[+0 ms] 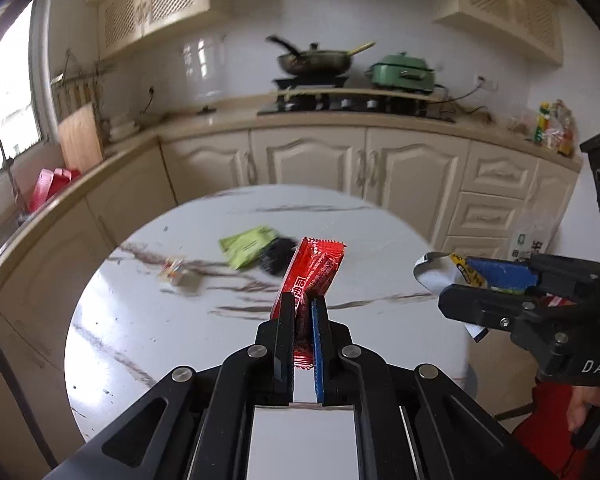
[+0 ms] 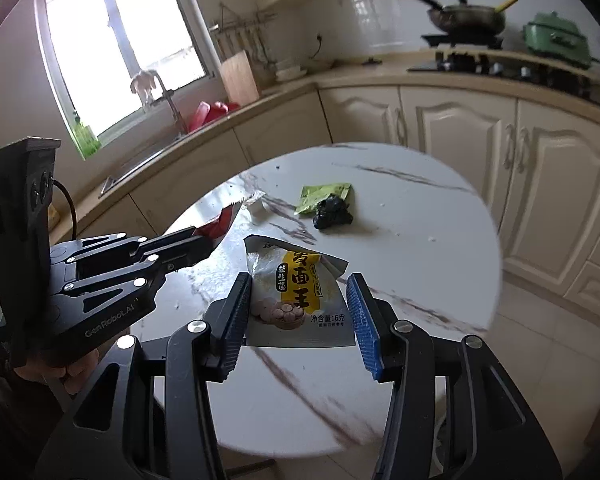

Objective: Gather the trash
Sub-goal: 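Carry the red bar and noodle packet over the blue bin and open both grippers, then return both tools to the table, then grasp the juice pouch with the left gripper while the right grasps the black bag, then carry the pouch and black bag over the blue bin and open both grippers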

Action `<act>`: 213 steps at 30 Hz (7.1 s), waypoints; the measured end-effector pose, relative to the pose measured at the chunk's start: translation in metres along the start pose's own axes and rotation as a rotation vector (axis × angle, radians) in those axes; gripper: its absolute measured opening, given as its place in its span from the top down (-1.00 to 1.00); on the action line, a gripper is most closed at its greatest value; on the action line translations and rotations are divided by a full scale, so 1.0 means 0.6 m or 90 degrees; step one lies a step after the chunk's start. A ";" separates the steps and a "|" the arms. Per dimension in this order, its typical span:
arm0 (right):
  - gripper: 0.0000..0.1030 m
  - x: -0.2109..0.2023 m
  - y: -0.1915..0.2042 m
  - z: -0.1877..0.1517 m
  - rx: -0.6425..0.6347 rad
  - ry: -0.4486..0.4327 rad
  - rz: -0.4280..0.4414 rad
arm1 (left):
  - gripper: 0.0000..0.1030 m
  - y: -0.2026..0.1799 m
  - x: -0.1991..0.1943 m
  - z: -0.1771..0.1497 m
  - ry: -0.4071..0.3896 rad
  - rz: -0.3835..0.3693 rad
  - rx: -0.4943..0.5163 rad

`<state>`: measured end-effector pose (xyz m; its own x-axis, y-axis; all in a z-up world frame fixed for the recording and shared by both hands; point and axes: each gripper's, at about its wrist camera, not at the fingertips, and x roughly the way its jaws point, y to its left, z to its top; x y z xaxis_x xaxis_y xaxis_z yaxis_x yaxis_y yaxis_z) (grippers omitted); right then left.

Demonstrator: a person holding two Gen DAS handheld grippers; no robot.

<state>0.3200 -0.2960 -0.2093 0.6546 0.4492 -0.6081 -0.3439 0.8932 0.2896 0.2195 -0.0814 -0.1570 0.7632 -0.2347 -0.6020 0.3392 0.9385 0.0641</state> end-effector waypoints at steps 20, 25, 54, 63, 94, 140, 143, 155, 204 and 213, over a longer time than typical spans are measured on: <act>0.11 -0.298 -0.254 -0.146 0.134 -0.085 -0.146 | 0.93 -0.373 0.036 -0.011 0.021 -0.148 0.154; 0.11 -0.305 -0.324 -0.185 0.175 -0.079 -0.161 | 0.93 -0.433 0.117 -0.009 0.068 -0.165 0.180; -0.07 -0.150 -0.535 -0.301 0.324 -0.007 -0.152 | -0.29 -0.519 0.328 0.030 0.104 -0.126 0.189; -0.42 -0.158 -0.470 -0.256 0.306 -0.021 -0.178 | -0.31 -0.426 0.190 0.023 0.059 -0.125 0.159; -0.95 0.149 0.056 0.138 -0.054 0.066 -0.125 | -0.90 0.191 -0.188 -0.030 -0.044 0.071 -0.004; 0.28 0.274 -0.004 0.088 -0.070 0.133 -0.020 | 0.50 0.361 0.315 0.062 0.200 0.029 -0.134; 0.28 0.251 0.001 0.082 -0.063 0.127 -0.019 | 0.50 0.344 0.269 0.061 0.170 0.036 -0.132; 0.28 0.078 0.043 0.066 -0.065 0.044 -0.014 | 0.50 0.182 0.026 0.047 0.039 0.024 -0.081; 0.26 -0.219 -0.523 -0.367 0.315 0.025 -0.179 | -0.09 -0.631 0.542 0.048 0.225 -0.189 0.217; 0.23 -0.147 -0.552 -0.372 0.327 0.054 -0.169 | -0.21 -0.613 0.539 0.030 0.214 -0.152 0.205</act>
<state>0.2258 -0.6361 -0.4165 0.6097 0.2240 -0.7603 0.2096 0.8796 0.4271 0.3516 -0.5073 -0.3610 0.4431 -0.2891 -0.8486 0.6746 0.7310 0.1032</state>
